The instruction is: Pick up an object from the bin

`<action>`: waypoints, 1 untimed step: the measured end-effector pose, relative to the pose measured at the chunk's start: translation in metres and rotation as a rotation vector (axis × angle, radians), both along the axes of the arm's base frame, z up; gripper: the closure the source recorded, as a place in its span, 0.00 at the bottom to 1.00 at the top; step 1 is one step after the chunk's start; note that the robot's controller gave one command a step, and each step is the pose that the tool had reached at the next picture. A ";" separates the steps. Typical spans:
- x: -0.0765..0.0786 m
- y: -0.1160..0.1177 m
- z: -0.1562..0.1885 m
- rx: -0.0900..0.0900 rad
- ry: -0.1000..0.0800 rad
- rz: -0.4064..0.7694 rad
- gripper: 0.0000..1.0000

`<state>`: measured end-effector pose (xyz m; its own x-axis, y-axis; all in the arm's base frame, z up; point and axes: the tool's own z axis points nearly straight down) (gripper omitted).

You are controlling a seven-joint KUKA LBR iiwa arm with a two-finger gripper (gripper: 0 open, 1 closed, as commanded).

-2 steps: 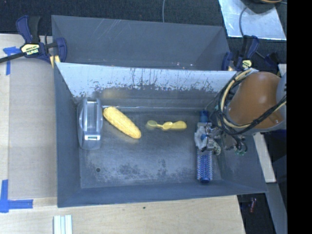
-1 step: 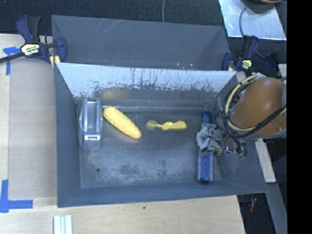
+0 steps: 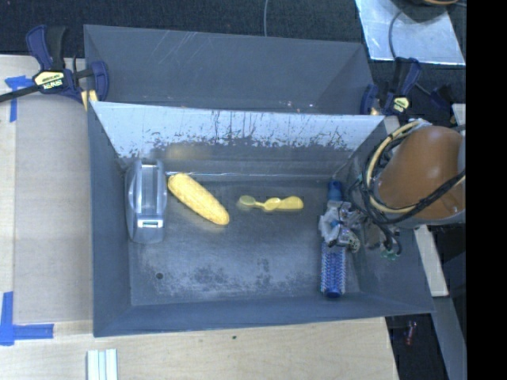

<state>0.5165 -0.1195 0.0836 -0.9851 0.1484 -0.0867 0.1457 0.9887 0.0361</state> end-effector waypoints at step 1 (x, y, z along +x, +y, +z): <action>0.000 0.000 0.000 0.000 0.000 0.000 1.00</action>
Offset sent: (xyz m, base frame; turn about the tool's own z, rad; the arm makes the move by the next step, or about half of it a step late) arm -0.0137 -0.0033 0.0121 0.0956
